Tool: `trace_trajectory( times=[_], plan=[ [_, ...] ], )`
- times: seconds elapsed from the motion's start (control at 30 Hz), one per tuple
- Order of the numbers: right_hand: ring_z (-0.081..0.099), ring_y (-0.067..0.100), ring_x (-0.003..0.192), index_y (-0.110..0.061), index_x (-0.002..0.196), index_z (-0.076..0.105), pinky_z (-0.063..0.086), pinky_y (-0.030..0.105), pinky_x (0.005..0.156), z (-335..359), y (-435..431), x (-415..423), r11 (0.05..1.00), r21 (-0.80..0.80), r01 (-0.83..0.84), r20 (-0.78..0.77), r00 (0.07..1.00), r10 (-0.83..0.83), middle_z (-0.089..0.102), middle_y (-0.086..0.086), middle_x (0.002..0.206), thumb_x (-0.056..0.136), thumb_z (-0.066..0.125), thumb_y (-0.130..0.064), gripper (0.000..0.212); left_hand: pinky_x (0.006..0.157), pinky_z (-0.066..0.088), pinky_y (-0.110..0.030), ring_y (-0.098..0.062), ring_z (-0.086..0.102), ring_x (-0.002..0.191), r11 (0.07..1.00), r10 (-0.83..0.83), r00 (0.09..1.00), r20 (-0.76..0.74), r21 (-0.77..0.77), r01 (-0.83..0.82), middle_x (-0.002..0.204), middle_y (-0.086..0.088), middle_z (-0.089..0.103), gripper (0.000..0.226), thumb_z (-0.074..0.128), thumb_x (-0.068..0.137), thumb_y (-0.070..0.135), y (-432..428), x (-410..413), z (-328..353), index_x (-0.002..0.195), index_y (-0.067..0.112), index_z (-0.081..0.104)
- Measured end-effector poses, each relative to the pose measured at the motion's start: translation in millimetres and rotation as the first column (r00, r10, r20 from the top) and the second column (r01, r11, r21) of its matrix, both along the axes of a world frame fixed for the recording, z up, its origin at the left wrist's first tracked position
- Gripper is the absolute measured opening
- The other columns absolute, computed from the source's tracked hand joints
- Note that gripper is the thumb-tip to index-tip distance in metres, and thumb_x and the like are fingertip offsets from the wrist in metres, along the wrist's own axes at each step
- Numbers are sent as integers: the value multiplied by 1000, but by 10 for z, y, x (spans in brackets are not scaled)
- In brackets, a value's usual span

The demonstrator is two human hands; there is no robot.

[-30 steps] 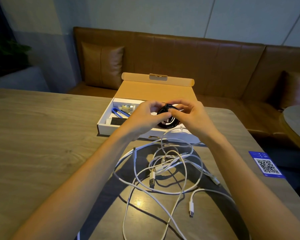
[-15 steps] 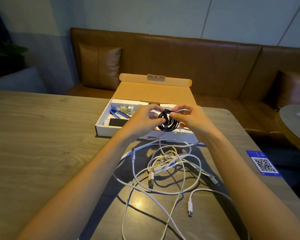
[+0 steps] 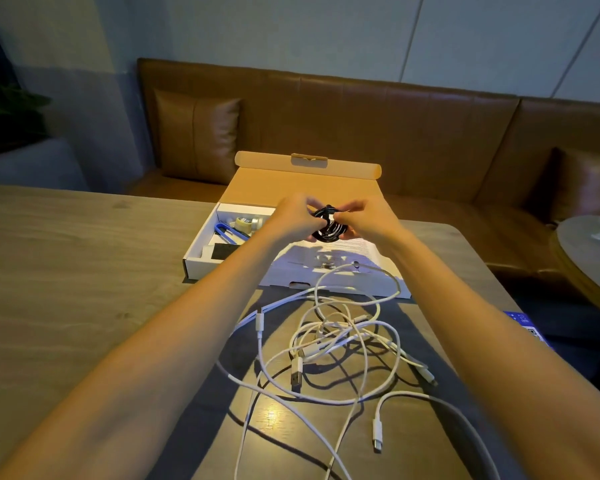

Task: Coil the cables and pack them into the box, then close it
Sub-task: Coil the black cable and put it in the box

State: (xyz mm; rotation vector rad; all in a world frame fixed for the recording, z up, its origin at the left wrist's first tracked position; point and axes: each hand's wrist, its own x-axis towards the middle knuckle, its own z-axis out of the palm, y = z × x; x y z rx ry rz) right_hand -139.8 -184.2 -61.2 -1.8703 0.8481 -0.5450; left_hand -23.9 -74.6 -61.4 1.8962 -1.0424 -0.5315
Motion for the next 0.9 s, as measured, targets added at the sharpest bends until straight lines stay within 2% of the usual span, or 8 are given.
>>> trace_trajectory(
  times=[0.1, 0.2, 0.33, 0.43, 0.53, 0.67, 0.77, 0.9],
  plan=[
    [69, 22, 82, -1, 105, 68, 59, 25, 61, -66, -127, 86, 1000, -14, 17, -72, 997, -18, 68, 17, 104, 91, 71, -6, 15, 48, 55, -17, -23, 65, 89, 998, -13, 996, -87, 60, 19, 109, -11, 62, 33, 67, 93, 3, -97, 70, -3, 126, 5, 60],
    [72, 26, 82, 1, 102, 70, 63, 35, 72, -155, -242, 145, 998, -47, 44, -144, 988, -51, 70, 17, 102, 89, 73, -6, 16, 50, 54, -17, -22, 66, 93, 992, -19, 998, -60, 121, 26, 113, -12, 65, 37, 70, 91, 4, -213, 103, -71, 127, 6, 62],
    [74, 27, 78, 1, 104, 72, 63, 31, 67, -224, -343, 122, 994, -59, 96, -197, 975, -105, 72, 16, 98, 88, 75, -8, 19, 52, 52, -18, -15, 67, 82, 974, -92, 996, -1, 208, 90, 119, -13, 69, 56, 78, 84, 5, -358, 109, -153, 136, 9, 56],
    [75, 27, 80, 0, 102, 71, 59, 24, 60, -238, -385, 52, 989, -99, 109, -241, 962, -130, 70, 13, 91, 88, 76, -10, 18, 69, 46, -23, -18, 60, 92, 948, -172, 978, 119, 291, 131, 128, -10, 65, 65, 81, 83, 9, -423, 84, -214, 141, 9, 53],
    [75, 27, 77, 0, 99, 73, 57, 22, 53, -294, -442, 26, 982, -145, 124, -290, 943, -162, 73, 16, 94, 88, 77, -12, 16, 78, 44, -27, -20, 59, 98, 952, -194, 961, 198, 275, 136, 125, -10, 68, 58, 79, 83, 5, -489, 79, -335, 138, 7, 58],
    [72, 24, 70, 3, 102, 74, 56, 21, 51, -363, -484, 25, 979, -171, 108, -332, 929, -161, 74, 18, 98, 89, 74, -8, 17, 73, 43, -26, -22, 62, 95, 955, -235, 905, 355, 260, 146, 111, -9, 72, 43, 79, 83, 7, -520, 88, -412, 125, 9, 70],
    [72, 21, 67, 0, 101, 74, 55, 19, 49, -389, -500, 15, 972, -203, 118, -337, 924, -182, 73, 16, 96, 90, 73, -10, 15, 77, 52, -33, -27, 63, 97, 953, -258, 872, 416, 258, 159, 106, -11, 72, 40, 77, 85, 8, -532, 88, -421, 124, 9, 70],
    [74, 24, 74, -3, 96, 75, 62, 32, 65, -449, -515, -19, 948, -302, 105, -320, 925, -204, 73, 15, 94, 90, 74, -11, 11, 79, 46, -30, -21, 56, 94, 957, -281, 862, 421, 192, 218, 112, -5, 68, 53, 70, 87, -3, -494, 51, -432, 136, 15, 61]
  ],
)
